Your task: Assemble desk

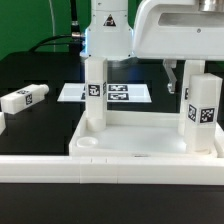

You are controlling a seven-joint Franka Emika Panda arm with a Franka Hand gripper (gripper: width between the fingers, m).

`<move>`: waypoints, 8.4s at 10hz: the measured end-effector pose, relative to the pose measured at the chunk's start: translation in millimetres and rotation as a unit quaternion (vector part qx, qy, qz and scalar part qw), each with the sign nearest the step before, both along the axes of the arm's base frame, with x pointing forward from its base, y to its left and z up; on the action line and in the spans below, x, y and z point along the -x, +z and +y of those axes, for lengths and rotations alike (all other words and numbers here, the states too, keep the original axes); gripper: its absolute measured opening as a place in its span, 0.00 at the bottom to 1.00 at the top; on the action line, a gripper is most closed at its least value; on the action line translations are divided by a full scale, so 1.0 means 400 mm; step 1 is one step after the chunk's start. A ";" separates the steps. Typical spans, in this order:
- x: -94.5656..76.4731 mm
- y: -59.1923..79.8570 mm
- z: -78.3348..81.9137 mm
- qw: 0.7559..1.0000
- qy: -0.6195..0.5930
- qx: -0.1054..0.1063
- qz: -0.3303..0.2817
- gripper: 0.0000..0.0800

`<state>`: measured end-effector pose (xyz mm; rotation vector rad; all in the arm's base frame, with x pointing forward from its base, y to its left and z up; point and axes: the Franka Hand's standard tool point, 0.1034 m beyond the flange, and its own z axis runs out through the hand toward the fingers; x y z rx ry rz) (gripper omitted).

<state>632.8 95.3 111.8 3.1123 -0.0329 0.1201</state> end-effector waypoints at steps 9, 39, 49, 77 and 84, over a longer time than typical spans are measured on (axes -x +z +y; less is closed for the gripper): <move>-0.002 -0.001 -0.018 0.996 0.093 0.018 0.004 0.37; -0.008 -0.013 0.017 0.973 -0.226 -0.036 -0.013 0.81; -0.010 -0.013 0.002 0.999 0.040 -0.003 -0.010 0.67; -0.006 -0.021 0.002 0.824 -0.563 -0.067 -0.014 0.61; -0.008 -0.019 0.008 0.952 -0.304 -0.046 -0.016 0.81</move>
Offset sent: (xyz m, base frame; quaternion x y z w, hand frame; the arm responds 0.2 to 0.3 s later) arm 0.0086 0.0008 0.0011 0.0052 -0.0023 -0.1707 0.9853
